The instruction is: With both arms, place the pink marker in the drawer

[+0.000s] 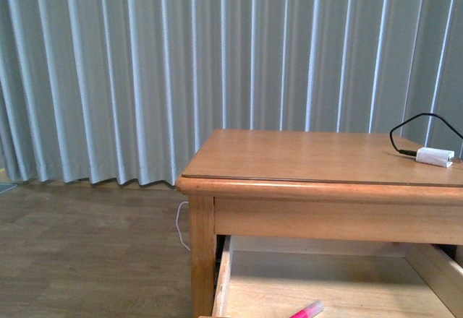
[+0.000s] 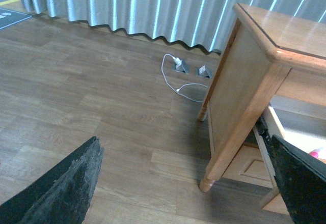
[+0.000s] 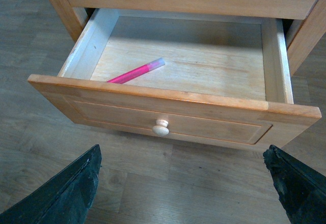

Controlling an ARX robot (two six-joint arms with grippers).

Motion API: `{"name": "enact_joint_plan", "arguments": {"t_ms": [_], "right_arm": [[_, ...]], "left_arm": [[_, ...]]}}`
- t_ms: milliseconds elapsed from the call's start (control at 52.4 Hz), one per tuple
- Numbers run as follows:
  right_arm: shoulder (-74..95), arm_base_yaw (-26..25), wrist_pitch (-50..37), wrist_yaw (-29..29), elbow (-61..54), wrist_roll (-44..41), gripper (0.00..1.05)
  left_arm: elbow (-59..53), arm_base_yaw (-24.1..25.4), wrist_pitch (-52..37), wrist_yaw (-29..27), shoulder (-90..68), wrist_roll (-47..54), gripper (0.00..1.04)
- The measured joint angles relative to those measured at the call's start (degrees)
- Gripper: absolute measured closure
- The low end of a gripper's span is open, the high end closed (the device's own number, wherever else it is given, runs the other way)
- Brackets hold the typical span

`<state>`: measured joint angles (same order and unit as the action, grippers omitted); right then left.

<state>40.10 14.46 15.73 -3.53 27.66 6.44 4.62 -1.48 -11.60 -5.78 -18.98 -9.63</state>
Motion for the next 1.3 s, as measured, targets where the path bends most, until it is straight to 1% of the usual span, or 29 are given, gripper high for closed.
{"name": "enact_joint_plan", "arguments": {"t_ms": [76, 134, 191, 306, 344, 592, 649, 707, 745, 1146, 1242, 1261, 1299], "right_arm": [[0.0, 0.0, -0.02, 0.0, 0.02, 0.0, 0.09], [0.0, 0.0, -0.02, 0.0, 0.0, 0.0, 0.09], [0.0, 0.0, 0.0, 0.0, 0.02, 0.0, 0.09], [-0.02, 0.0, 0.0, 0.0, 0.0, 0.0, 0.09], [-0.02, 0.0, 0.0, 0.0, 0.02, 0.0, 0.09], [-0.02, 0.0, 0.0, 0.0, 0.02, 0.0, 0.09], [-0.02, 0.0, 0.0, 0.0, 0.02, 0.0, 0.09], [-0.02, 0.0, 0.0, 0.0, 0.02, 0.0, 0.09], [-0.02, 0.0, 0.0, -0.02, 0.02, 0.0, 0.09], [-0.04, 0.0, 0.0, -0.02, 0.02, 0.0, 0.09], [-0.11, 0.13, -0.28, -0.66, -0.04, -0.13, 0.09], [-0.39, 0.74, -2.21, -2.93, -0.66, -0.74, 0.09], [-0.81, 2.29, -9.22, -9.92, -2.86, -3.15, 0.09]], "left_arm": [[-0.09, 0.17, -0.22, 0.81, 0.2, -0.17, 0.07], [-0.9, 0.96, -1.95, 4.61, 0.9, 2.93, 0.18], [-1.4, 1.16, -1.95, 5.49, 1.9, 5.46, 0.28], [-2.05, 1.27, -1.07, 5.68, 3.8, 7.96, 0.5], [-2.23, 1.27, -0.74, 5.7, 4.28, 8.15, 0.55], [-3.32, 1.33, 0.74, 5.79, 8.41, 9.05, 1.01], [-3.32, 1.33, 1.7, 5.79, 9.31, 9.2, 1.01], [-3.32, 1.33, 8.55, 5.84, 14.29, 9.22, 1.01], [-3.32, 1.33, 10.84, 5.79, 16.92, 9.22, 1.01], [-3.32, 1.33, 11.52, 5.79, 18.71, 9.2, 1.01], [-3.32, 1.33, 11.52, 5.79, 18.71, 9.2, 0.84], [-3.32, 1.33, 11.52, 5.79, 18.71, 9.2, 0.81], [-3.32, 1.33, 11.52, 5.79, 18.71, 9.2, 0.72]]}}
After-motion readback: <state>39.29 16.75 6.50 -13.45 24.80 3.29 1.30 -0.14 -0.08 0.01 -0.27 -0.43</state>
